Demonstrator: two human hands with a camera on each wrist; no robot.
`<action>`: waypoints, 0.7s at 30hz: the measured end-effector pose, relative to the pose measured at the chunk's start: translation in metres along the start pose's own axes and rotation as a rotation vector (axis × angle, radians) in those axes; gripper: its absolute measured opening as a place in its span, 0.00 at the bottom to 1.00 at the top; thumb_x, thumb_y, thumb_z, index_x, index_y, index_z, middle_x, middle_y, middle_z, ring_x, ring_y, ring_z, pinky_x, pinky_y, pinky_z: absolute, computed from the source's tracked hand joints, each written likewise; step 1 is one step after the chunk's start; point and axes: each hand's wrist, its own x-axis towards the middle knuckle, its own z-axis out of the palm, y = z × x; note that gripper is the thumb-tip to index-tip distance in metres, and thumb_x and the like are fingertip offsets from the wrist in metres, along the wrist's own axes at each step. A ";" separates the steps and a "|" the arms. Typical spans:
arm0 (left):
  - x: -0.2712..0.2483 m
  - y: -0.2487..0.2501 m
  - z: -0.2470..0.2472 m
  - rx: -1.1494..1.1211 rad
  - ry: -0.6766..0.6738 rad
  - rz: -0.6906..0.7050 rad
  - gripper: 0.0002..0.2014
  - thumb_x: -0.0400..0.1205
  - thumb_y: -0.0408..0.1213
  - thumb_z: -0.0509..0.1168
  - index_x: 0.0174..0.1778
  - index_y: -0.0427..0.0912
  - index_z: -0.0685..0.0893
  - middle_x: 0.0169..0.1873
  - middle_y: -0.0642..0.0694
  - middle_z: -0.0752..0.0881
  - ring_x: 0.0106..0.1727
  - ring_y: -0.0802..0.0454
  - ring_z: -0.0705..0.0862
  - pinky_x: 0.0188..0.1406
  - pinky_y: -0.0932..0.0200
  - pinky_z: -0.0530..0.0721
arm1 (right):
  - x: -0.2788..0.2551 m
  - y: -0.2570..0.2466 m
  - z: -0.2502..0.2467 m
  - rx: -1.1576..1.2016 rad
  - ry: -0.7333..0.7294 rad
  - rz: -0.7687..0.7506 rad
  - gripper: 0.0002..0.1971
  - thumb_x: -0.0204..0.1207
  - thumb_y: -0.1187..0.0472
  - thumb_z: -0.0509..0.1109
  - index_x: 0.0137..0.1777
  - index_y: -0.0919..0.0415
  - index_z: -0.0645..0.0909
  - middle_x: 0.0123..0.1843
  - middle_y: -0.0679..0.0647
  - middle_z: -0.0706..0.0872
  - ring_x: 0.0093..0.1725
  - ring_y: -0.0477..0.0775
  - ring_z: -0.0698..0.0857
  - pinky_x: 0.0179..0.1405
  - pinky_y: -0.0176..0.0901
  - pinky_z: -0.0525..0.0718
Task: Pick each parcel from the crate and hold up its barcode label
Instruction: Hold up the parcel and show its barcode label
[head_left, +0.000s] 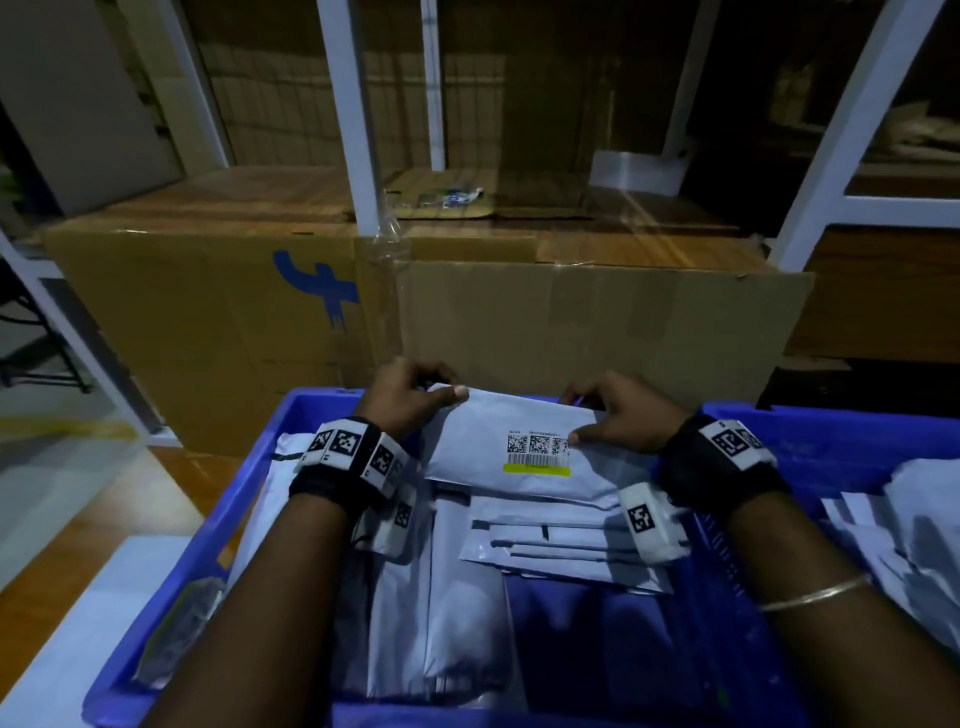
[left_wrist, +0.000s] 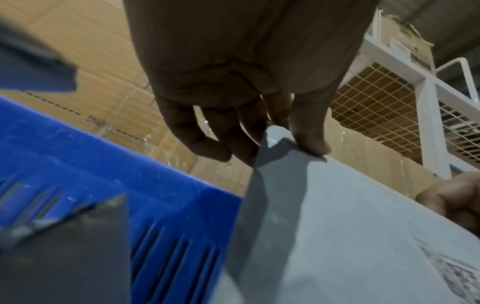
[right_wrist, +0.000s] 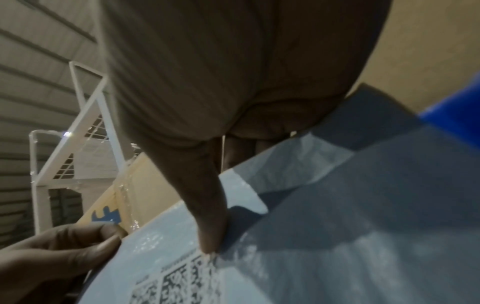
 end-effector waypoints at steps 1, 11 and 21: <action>0.001 -0.001 -0.001 -0.006 0.021 0.010 0.06 0.76 0.40 0.76 0.34 0.46 0.88 0.19 0.58 0.83 0.24 0.64 0.76 0.27 0.65 0.72 | 0.001 -0.001 -0.003 -0.021 -0.007 0.001 0.13 0.66 0.62 0.82 0.49 0.53 0.86 0.45 0.52 0.91 0.47 0.53 0.88 0.48 0.46 0.84; 0.004 -0.006 -0.005 -0.063 0.116 -0.032 0.05 0.72 0.44 0.75 0.32 0.54 0.87 0.32 0.44 0.88 0.34 0.48 0.82 0.37 0.51 0.79 | -0.011 0.006 -0.019 -0.144 -0.104 0.033 0.19 0.65 0.59 0.84 0.55 0.51 0.85 0.50 0.51 0.90 0.50 0.50 0.88 0.50 0.45 0.84; -0.002 0.007 -0.001 -0.081 0.079 0.018 0.08 0.75 0.41 0.75 0.31 0.55 0.86 0.34 0.40 0.88 0.37 0.52 0.82 0.38 0.53 0.79 | -0.001 -0.017 0.003 -0.142 -0.031 -0.020 0.18 0.67 0.48 0.82 0.54 0.50 0.84 0.48 0.49 0.89 0.47 0.50 0.86 0.45 0.44 0.81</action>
